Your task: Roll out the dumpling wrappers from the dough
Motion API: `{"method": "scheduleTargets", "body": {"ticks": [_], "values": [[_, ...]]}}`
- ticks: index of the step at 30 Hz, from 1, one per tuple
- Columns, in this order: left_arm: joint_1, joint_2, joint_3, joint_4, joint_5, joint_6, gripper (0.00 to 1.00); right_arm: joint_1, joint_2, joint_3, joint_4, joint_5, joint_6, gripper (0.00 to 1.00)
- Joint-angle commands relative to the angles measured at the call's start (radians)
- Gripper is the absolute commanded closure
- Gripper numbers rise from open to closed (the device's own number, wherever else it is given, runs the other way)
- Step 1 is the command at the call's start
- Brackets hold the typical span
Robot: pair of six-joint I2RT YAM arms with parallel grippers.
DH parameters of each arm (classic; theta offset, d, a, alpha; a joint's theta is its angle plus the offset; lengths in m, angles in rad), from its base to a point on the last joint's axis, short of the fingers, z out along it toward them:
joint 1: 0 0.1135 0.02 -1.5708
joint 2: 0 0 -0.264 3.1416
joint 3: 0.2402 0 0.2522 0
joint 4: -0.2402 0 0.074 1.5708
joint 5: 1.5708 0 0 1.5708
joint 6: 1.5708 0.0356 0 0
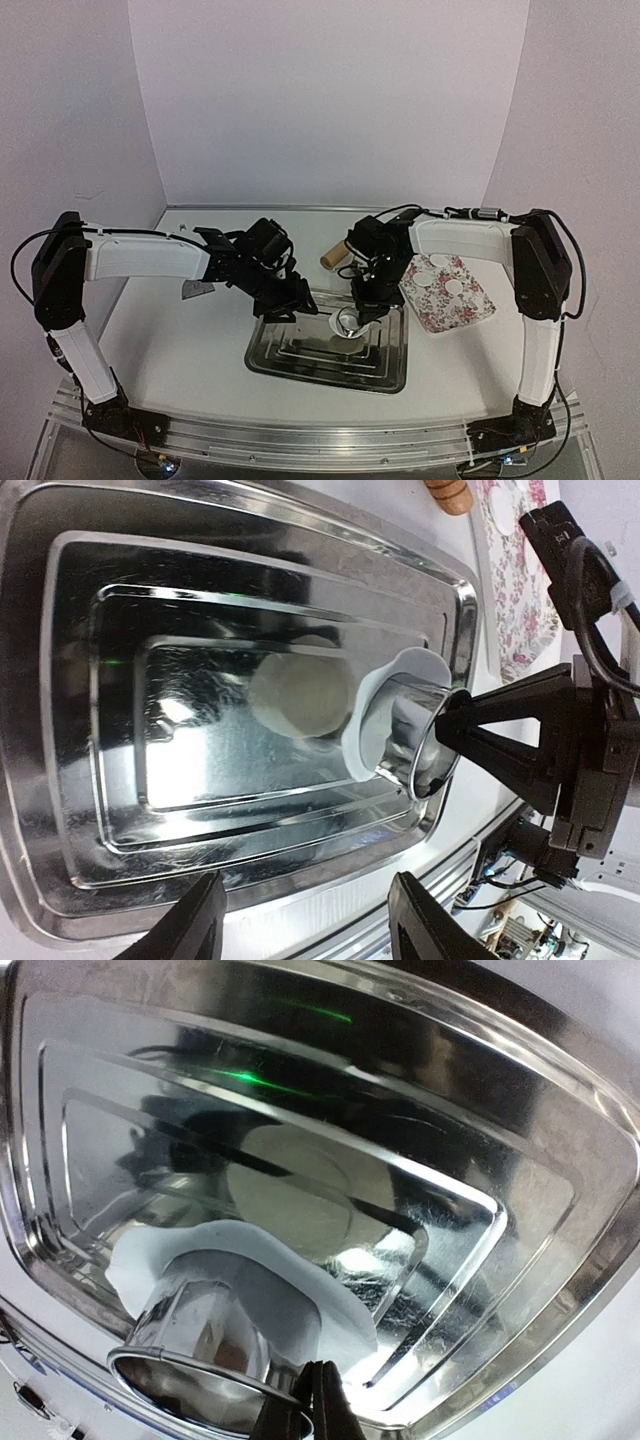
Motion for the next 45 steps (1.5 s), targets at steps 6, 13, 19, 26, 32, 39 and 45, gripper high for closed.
{"method": "scheduleTargets", "body": {"ticks": [6,13,19,26,32,39,45], "values": [[0.018,0.097,0.033,0.173,0.150,-0.036,0.53,0.001,-0.070,-0.049,0.050,-0.097,-0.026,1.00],[0.032,0.138,0.010,0.245,0.207,-0.069,0.61,0.001,-0.060,-0.054,0.059,-0.126,-0.032,1.00],[0.033,0.185,0.023,0.259,0.243,-0.078,0.68,0.001,-0.049,-0.049,0.059,-0.136,-0.036,1.00],[0.034,0.204,0.023,0.275,0.261,-0.086,0.73,0.001,-0.039,-0.043,0.059,-0.143,-0.039,1.00],[0.038,0.225,0.020,0.303,0.288,-0.096,0.80,0.001,-0.029,-0.038,0.058,-0.149,-0.041,1.00],[0.043,0.235,0.005,0.357,0.318,-0.107,0.98,0.001,-0.002,-0.031,0.056,-0.150,-0.037,1.00],[0.046,0.237,-0.003,0.379,0.333,-0.106,1.00,0.001,0.031,-0.019,0.039,-0.125,-0.027,1.00]]}}
